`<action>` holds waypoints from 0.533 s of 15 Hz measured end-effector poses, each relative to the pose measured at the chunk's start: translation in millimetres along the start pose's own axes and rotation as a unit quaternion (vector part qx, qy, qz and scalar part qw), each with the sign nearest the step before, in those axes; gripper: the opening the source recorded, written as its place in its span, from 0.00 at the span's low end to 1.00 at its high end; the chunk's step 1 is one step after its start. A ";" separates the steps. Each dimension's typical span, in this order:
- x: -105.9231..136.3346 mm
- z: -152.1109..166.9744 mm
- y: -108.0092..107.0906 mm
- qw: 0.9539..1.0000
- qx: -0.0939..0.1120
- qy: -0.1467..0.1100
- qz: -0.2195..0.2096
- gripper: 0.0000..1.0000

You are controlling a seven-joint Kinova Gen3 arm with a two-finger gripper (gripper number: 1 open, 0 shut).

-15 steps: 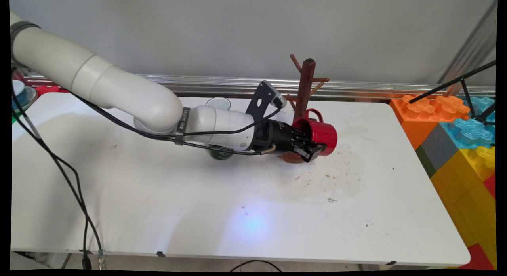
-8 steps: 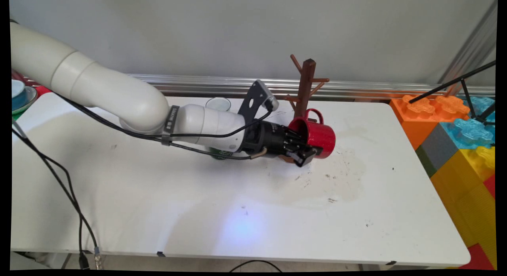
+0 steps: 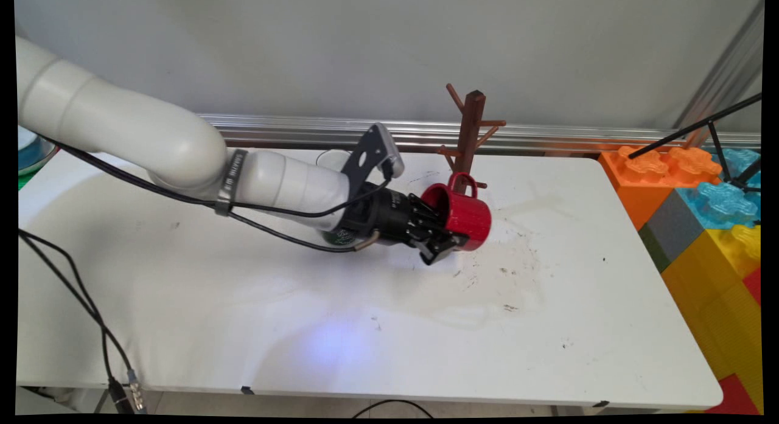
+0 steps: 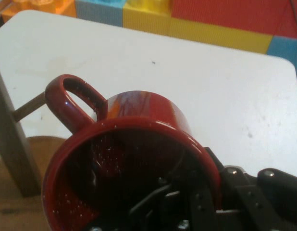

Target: Place the picked object on the table

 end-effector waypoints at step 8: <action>9.5 -56.0 -6.8 0.996 -0.002 -0.063 0.066 0.00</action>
